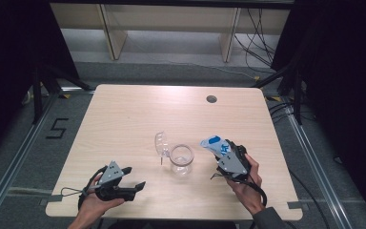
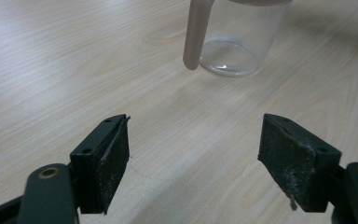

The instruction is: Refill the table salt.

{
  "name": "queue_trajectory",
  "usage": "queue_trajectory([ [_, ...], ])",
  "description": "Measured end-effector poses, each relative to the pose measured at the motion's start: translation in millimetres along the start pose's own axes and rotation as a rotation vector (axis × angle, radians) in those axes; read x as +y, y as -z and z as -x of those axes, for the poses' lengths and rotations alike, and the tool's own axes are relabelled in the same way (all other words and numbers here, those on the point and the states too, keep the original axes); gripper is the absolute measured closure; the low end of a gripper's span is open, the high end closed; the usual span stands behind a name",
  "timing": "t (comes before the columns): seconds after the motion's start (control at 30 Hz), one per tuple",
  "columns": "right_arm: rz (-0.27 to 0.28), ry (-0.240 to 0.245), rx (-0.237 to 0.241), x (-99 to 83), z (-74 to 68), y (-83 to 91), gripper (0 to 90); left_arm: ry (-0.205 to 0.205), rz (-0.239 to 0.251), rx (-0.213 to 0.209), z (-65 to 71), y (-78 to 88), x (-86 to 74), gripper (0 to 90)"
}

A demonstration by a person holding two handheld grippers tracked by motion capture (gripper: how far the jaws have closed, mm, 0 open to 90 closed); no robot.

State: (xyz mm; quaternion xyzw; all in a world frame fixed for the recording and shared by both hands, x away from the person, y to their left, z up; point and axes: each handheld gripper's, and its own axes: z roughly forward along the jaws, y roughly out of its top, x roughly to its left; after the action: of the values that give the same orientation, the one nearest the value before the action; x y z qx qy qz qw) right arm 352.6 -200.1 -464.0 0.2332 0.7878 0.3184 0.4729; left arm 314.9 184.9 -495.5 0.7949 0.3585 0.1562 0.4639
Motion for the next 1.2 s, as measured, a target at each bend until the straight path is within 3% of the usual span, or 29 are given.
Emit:
queue_trajectory([
  [0.17, -0.002, 0.013, 0.006, 3.1, -4.1, -2.7, 43.0, -0.017, -0.008, -0.002, -0.6, 0.6, 0.6, 24.2],
  [0.23, -0.001, 0.044, 0.002, 4.3, -4.4, -4.7, 43.1, 0.002, 0.005, -0.004, 0.5, -0.7, 0.4, 24.1],
  [0.3, -0.005, 0.025, 0.01, 4.7, -6.0, -5.9, 43.1, 0.001, 0.004, -0.005, 0.4, -0.7, 0.2, 24.2],
  [0.47, -0.014, 0.066, -0.008, 6.6, -6.5, -11.5, 43.2, -0.008, 0.002, -0.003, -0.3, 0.3, 0.3, 24.2],
  [0.63, -0.021, 0.056, 0.012, 6.6, -7.9, -13.7, 43.3, -0.008, 0.001, -0.006, -0.3, 0.0, 0.2, 24.2],
  [0.9, -0.033, 0.07, -0.001, 6.8, -9.6, -15.0, 43.4, -0.002, -0.005, 0.003, 0.1, 0.6, 0.4, 24.2],
  [1.03, -0.035, 0.11, -0.015, 7.8, -9.5, -15.7, 43.4, -0.009, -0.001, -0.008, -0.6, -0.2, 0.4, 24.2],
  [1.07, -0.033, 0.096, -0.019, 8.0, -10.6, -15.4, 43.5, -0.008, -0.001, -0.007, -0.5, -0.1, 0.4, 24.2],
  [1.1, -0.038, 0.129, -0.021, 8.2, -10.0, -15.6, 43.6, -0.008, -0.003, -0.002, -0.2, 0.2, 0.5, 24.2],
  [1.2, -0.043, 0.144, -0.038, 8.3, -11.9, -15.6, 43.8, -0.009, -0.006, 0.0, -0.2, 0.5, 0.6, 24.2],
])
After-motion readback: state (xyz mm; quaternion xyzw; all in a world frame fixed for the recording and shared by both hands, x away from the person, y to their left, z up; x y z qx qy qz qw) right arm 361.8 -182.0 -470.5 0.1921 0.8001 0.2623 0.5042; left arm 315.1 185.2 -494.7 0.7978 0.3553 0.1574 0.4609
